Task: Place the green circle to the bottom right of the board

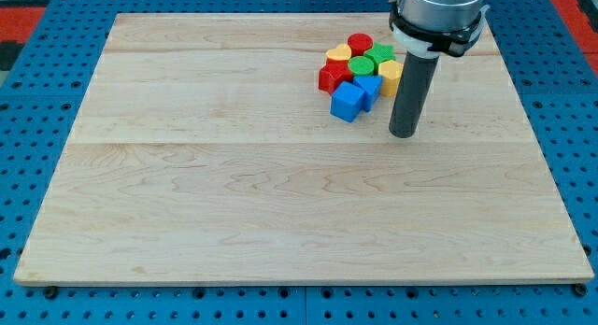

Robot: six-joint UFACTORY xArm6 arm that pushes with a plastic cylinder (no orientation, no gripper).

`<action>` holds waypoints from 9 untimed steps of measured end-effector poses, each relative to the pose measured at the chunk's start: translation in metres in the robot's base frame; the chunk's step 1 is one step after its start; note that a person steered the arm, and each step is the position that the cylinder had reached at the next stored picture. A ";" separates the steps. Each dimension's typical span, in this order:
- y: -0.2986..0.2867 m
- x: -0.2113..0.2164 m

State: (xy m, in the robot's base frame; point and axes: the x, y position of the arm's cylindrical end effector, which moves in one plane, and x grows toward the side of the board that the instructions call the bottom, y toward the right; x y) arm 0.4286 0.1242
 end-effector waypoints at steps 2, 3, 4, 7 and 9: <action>0.021 -0.067; 0.039 -0.098; 0.041 -0.122; -0.057 -0.104; -0.080 -0.089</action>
State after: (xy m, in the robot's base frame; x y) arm 0.3395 0.0443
